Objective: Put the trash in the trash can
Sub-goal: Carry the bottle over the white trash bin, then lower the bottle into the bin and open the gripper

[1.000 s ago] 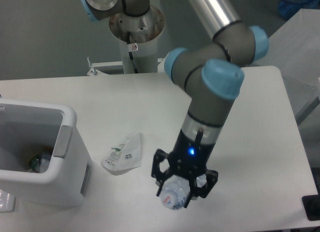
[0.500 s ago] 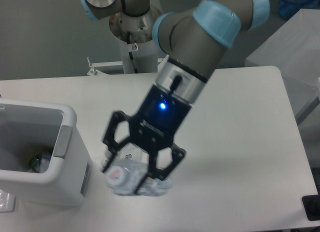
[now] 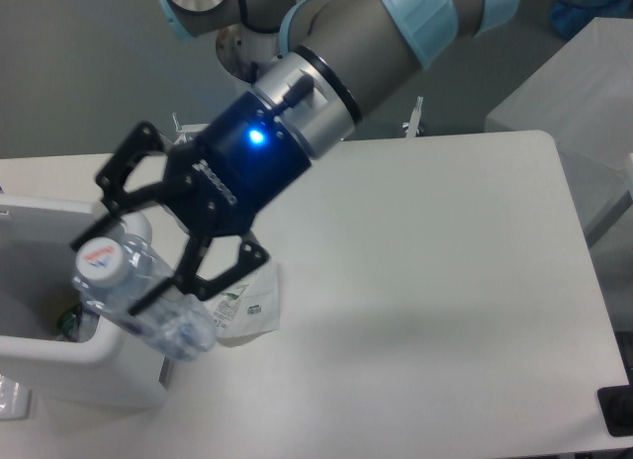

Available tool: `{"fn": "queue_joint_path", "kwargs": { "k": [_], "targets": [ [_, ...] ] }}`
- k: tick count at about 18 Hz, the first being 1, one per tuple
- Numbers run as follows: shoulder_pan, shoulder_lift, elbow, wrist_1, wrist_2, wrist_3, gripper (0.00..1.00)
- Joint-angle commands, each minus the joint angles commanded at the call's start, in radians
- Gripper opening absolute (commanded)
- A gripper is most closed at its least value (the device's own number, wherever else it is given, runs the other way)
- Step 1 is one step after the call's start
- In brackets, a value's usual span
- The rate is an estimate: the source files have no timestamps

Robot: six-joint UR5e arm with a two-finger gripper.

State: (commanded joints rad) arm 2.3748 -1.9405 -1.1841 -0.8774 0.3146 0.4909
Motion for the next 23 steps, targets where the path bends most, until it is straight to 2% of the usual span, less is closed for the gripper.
{"fn": "queue_joint_path", "kwargs": {
  "k": [5,8,14,15,17,18,20,23],
  "targets": [
    [-0.067,0.026,-0.055,0.000,-0.005,0.000,0.61],
    [-0.078,0.070,-0.103,0.000,-0.008,0.000,0.61],
    [-0.114,0.077,-0.161,0.006,-0.003,0.026,0.61],
    [-0.114,0.075,-0.179,0.011,-0.003,0.056,0.65],
    [-0.126,0.075,-0.212,0.011,-0.003,0.109,0.79],
    [-0.132,0.077,-0.228,0.011,-0.002,0.120,0.80],
    [-0.134,0.080,-0.250,0.011,0.000,0.129,0.94],
    [-0.132,0.095,-0.275,0.011,0.001,0.132,0.99]
  ]
}}
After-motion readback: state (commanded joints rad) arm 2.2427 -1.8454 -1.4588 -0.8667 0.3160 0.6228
